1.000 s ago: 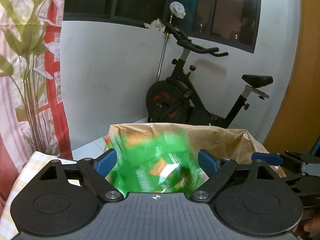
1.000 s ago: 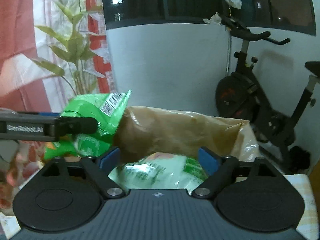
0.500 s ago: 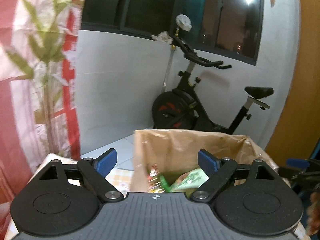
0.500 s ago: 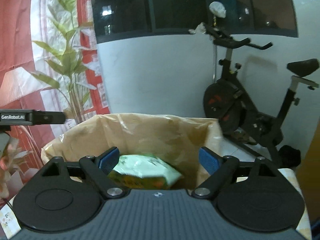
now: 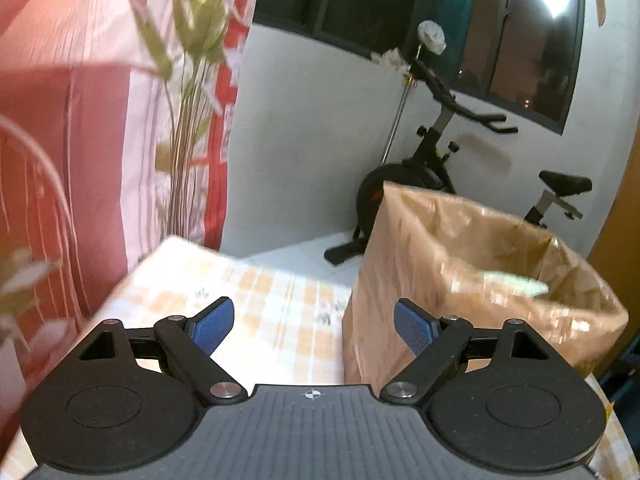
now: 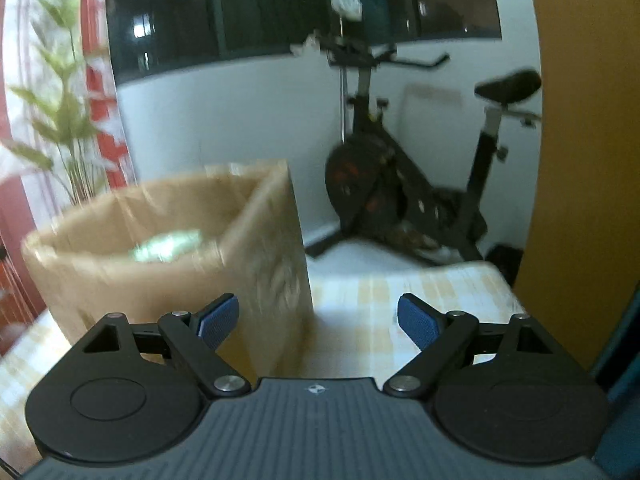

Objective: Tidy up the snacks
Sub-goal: 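Move both tools back to the remaining snacks on the table, then grasp the red candy wrapper with the left tool while the right tool grasps the yellow chip bag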

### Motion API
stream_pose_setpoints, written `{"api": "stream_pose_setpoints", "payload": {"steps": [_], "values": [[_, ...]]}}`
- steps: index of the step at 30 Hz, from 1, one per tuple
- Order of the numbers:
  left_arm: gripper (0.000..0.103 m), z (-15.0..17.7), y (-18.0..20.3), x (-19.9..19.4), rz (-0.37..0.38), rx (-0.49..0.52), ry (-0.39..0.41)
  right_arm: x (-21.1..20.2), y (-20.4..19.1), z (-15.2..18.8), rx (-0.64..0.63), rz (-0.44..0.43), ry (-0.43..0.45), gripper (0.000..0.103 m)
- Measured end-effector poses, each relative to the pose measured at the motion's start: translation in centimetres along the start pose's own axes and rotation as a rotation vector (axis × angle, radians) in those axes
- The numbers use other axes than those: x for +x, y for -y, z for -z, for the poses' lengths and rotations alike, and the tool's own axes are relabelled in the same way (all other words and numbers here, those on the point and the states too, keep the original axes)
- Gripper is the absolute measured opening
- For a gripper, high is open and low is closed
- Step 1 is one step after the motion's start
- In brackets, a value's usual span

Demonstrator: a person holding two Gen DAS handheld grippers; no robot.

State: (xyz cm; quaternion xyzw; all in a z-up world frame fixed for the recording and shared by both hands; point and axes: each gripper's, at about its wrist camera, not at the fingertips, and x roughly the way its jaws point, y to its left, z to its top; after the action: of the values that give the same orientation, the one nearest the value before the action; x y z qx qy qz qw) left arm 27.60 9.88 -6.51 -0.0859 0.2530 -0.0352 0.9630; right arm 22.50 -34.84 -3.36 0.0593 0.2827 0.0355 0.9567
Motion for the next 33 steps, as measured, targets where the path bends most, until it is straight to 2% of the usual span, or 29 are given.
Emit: {"api": "stream_pose_setpoints", "payload": {"steps": [6, 9, 20, 24, 28, 33], "values": [[0.088, 2.8, 0.0, 1.1, 0.012, -0.018, -0.079, 3.8, -2.2, 3.9, -0.165, -0.005, -0.12, 0.089], [0.087, 3.6, -0.2, 1.3, 0.016, -0.02, -0.106, 5.2, -2.5, 5.4, -0.195, -0.003, -0.19, 0.089], [0.087, 7.6, 0.2, 2.7, 0.021, -0.033, -0.228, 2.6, -1.2, 8.0, -0.044, -0.014, -0.231, 0.093], [0.085, 8.5, 0.8, 3.5, 0.004, -0.01, -0.255, 2.3, -1.0, 9.1, 0.02, -0.047, -0.262, 0.089], [0.085, 8.9, 0.9, 3.5, 0.006, -0.008, -0.267, 1.8, -0.9, 9.5, 0.061, -0.047, -0.241, 0.088], [0.085, 9.6, 0.9, 3.8, -0.009, -0.009, -0.287, 1.4, -1.2, 9.5, 0.056, -0.042, -0.216, 0.083]]}}
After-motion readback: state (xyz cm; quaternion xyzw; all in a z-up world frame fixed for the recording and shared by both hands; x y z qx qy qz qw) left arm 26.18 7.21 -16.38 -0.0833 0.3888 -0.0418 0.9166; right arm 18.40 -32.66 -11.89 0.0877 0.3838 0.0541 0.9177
